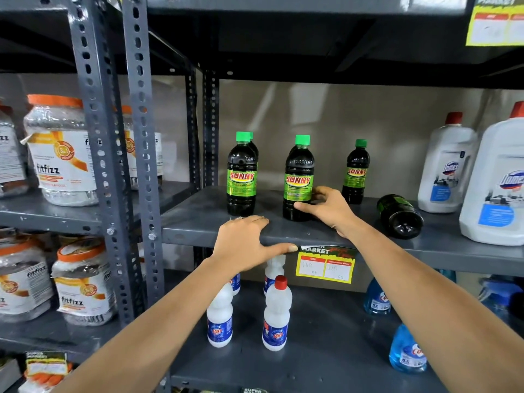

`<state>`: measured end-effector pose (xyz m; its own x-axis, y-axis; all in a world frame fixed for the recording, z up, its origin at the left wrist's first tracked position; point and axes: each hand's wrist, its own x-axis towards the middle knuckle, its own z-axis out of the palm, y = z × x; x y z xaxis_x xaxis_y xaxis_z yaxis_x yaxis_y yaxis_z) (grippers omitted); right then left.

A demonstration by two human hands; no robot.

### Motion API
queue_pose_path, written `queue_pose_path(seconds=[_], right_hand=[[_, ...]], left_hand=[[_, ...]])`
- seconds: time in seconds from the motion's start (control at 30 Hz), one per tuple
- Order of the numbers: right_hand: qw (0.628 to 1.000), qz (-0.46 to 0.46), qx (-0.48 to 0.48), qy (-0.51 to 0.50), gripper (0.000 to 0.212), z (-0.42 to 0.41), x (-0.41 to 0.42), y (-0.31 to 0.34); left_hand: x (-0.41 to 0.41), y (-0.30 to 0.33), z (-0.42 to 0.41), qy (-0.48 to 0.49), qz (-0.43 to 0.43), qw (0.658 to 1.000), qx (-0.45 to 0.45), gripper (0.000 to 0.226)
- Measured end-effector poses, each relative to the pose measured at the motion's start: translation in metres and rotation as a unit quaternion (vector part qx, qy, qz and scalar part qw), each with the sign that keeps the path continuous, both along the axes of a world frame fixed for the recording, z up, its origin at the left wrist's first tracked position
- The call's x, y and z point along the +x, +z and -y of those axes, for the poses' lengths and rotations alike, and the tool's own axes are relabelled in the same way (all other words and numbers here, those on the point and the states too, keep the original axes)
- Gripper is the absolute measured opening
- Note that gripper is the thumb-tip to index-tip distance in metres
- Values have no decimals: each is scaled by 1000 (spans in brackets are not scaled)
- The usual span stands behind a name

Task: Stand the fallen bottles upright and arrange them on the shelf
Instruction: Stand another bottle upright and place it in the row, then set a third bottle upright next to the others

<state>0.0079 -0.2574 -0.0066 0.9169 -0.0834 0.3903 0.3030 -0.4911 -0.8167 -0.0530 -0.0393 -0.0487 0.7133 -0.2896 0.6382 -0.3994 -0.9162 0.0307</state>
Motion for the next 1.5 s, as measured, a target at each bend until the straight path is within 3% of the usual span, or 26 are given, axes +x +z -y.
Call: queue_pose_path(seconds=[0.13,0.23,0.3,0.4,0.5,0.63,0.77,0.87,0.93,1.0,1.07,1.23,1.5], right_hand=[[998,34,49,-21,59,-1,-9,4],[958,183,89,-204,46,11,-21,15],[915,241,35,-323,53,32,-24,25],[882,174,-133,-418,58,76,-26,39],[878,29,-233,-417,72,113,-37,47],[915,-172,-142,-336,98,138,-48,46],[931,-267,-31,-248,74,144,-48,46],[944,-203,-2,-260,60,143,-42,44],[949,-143,23,-278,75,136,-38,41],[941,-92,-14,-325,81,123,-35,38],[934,-26,-52,-354,75,112,-33,33],[940,123,-56,-313,65,99,-32,17],[970,126,18,-208,75,104,-34,8]], left_hand=[[-4,6,11,-23,-56,998,-19,108],[-19,7,28,-73,-51,996,5,107],[-26,7,45,-110,-50,992,40,108],[-25,10,74,-153,-70,982,91,108],[-16,14,93,-176,-96,972,124,106],[-5,20,103,-180,-115,967,140,94],[0,25,106,-179,-135,965,137,79],[-1,26,107,-180,-147,964,132,77],[-1,25,108,-179,-152,964,128,77],[-2,24,108,-179,-150,964,126,77],[-3,23,108,-181,-148,965,120,76],[-4,21,106,-185,-144,967,102,75],[0,15,107,-172,-102,972,122,80]])
